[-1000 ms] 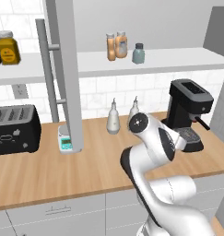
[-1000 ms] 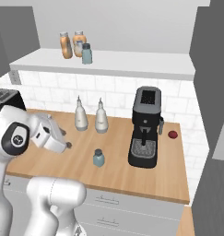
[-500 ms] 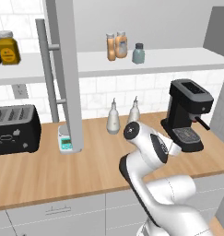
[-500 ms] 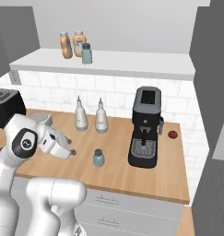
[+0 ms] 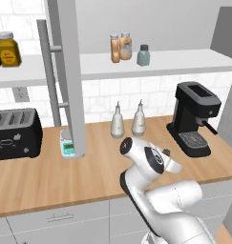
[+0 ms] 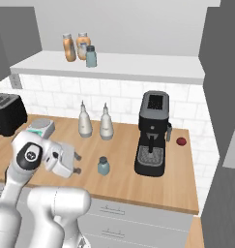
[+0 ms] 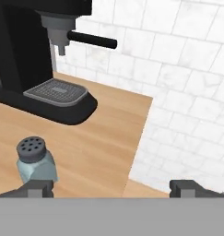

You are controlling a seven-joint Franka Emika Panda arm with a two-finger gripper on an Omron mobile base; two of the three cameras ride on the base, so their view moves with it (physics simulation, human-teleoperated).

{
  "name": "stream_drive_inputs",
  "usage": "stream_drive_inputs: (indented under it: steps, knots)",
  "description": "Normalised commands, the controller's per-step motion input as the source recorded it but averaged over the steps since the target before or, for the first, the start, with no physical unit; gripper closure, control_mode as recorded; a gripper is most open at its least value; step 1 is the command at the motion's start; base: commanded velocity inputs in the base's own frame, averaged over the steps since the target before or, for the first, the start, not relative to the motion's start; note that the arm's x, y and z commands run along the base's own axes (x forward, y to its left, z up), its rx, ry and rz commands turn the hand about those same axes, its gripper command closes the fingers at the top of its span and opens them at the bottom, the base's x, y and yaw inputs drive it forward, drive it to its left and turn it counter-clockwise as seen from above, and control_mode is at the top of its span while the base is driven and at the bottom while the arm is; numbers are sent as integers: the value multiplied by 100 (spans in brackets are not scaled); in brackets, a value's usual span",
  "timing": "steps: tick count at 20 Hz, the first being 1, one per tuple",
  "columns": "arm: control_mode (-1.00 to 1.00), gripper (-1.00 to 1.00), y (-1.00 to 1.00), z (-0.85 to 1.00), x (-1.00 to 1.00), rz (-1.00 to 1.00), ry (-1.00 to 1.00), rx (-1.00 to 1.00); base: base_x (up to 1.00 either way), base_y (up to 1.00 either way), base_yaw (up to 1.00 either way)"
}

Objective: Put the shaker and condiment bottle from the counter next to their counterparts in the cabinet.

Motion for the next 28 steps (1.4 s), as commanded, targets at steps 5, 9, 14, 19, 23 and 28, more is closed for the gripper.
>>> stream_drive_inputs:
  steps: [5,9,14,19,23,28]
  knots:
    - [-100,-100,0,-1,8,-17,-2,0,0,0,0]
    - [-100,-100,-6,0,27,0,0,0,0,0,0]
    - [-100,-100,-13,-5,24,0,0,0,0,0,0]
    - [-100,-100,-5,-3,14,-3,-1,0,0,0,0]
    - [-100,-100,0,-3,5,-10,-1,0,0,0,0]
    - [-100,-100,-3,-16,6,-14,0,0,0,0,0]
